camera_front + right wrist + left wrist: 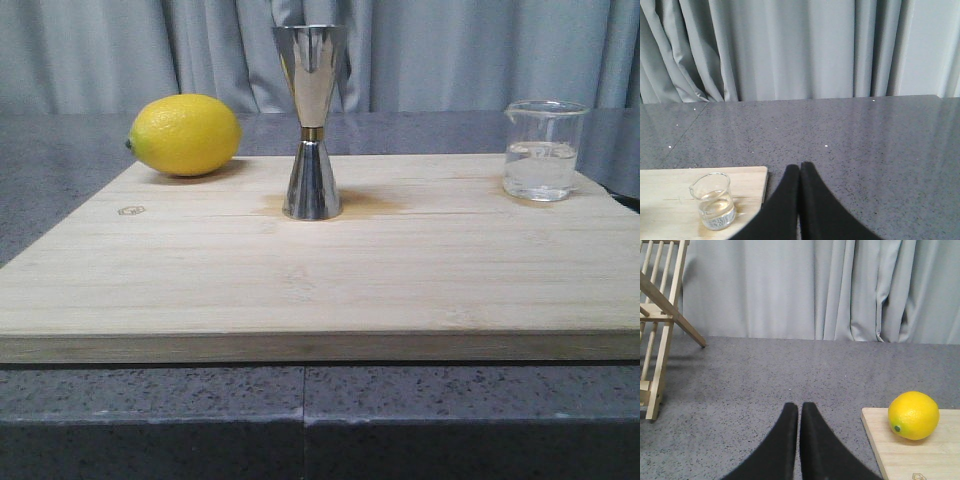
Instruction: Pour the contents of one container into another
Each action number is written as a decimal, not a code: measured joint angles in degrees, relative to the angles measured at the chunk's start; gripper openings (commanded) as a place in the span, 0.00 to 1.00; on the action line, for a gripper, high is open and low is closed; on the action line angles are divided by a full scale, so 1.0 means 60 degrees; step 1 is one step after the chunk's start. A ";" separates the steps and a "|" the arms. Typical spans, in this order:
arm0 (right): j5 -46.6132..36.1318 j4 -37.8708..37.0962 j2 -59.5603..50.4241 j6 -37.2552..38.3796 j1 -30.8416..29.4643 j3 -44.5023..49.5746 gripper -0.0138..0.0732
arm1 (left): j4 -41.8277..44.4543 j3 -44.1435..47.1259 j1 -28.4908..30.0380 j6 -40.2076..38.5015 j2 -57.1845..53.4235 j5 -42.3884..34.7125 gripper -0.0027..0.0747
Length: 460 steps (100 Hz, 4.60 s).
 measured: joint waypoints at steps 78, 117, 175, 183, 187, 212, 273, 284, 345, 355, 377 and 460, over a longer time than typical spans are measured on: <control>-0.0089 -0.0053 0.0000 0.0000 0.0000 0.0000 0.80 | -0.0066 0.0000 0.0017 0.0000 0.0000 0.0000 0.84; 0.0300 0.0214 0.0025 0.0000 0.0000 -0.0078 0.80 | -0.0405 -0.0465 0.0017 0.0000 0.0454 0.0894 0.84; 0.1765 0.0230 0.1444 0.0000 0.0000 -0.0740 0.80 | -0.2658 -0.2388 0.0019 0.3479 0.4923 0.3362 0.84; 0.1781 0.0250 0.1452 0.0000 0.0000 -0.0740 0.80 | -0.3903 -0.2388 0.0019 0.4873 0.5511 0.3362 0.84; 0.1781 0.0250 0.1452 0.0000 0.0000 -0.0740 0.80 | -0.4610 -0.2388 0.0019 0.5702 0.5797 0.3362 0.84; 0.1874 0.0264 0.1452 0.0000 0.0000 -0.0740 0.80 | -0.8509 -0.2388 0.0019 1.0627 0.6995 0.3716 0.84; 0.1978 0.0348 0.1452 0.0000 0.0000 -0.0740 0.80 | -1.1978 -0.2272 0.0870 1.4991 0.8457 0.6129 0.84; 0.1978 0.0348 0.1452 0.0000 0.0000 -0.0740 0.80 | -1.2278 -0.2272 0.1231 1.5475 0.8704 0.6963 0.84; 0.1978 0.0348 0.1452 0.0000 0.0000 -0.0740 0.80 | -1.3049 -0.2232 0.1040 1.7531 1.0744 0.7464 0.84; 0.1978 0.0348 0.1452 0.0000 0.0000 -0.0740 0.80 | -1.3510 -0.1906 0.0647 1.8202 1.0989 0.7450 0.84; 0.1978 0.0348 0.1452 0.0000 0.0000 -0.0740 0.80 | -1.4946 -0.1177 -0.0437 1.9987 1.1498 0.7384 0.84; 0.2109 0.0348 0.1452 0.0000 0.0000 -0.0740 0.80 | -1.5267 -0.3032 -0.2867 2.0924 1.3582 0.7287 0.84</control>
